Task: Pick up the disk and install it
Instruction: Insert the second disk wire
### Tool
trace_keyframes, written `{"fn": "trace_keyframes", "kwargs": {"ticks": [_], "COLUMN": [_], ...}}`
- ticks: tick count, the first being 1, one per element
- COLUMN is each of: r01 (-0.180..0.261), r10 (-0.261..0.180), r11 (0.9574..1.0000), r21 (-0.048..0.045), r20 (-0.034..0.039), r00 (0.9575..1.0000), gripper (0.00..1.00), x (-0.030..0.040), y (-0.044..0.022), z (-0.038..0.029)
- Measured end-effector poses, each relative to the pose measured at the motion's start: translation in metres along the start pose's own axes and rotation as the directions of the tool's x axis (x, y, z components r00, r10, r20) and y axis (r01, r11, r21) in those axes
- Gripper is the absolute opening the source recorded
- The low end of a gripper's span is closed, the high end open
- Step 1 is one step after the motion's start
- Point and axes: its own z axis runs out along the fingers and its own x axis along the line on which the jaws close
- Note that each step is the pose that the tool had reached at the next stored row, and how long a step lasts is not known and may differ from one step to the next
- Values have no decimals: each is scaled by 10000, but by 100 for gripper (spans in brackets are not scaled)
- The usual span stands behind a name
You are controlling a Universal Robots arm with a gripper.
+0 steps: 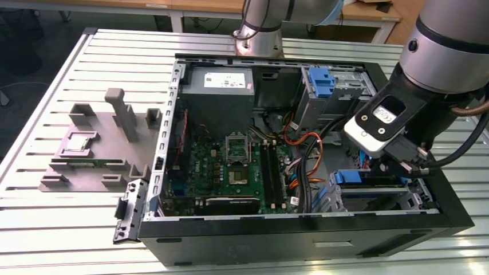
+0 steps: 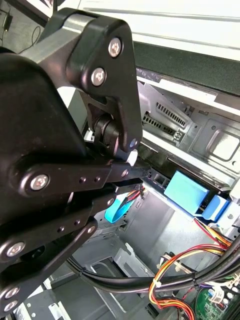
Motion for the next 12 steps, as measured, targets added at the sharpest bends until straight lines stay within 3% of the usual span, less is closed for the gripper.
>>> {"fn": "trace_keyframes", "kwargs": {"ticks": [5,10,12], "r01": [-28,-34,-47], "r10": [28,34,47], "r11": [10000,10000,10000], "r21": [5,6,8], "r20": [-191,-229,-311], "r00": [9998,9997,9995], "gripper": [16,16,16], "x": [-14,-39,-43], "y": [-1,-1,-1], "z": [13,15,16]}}
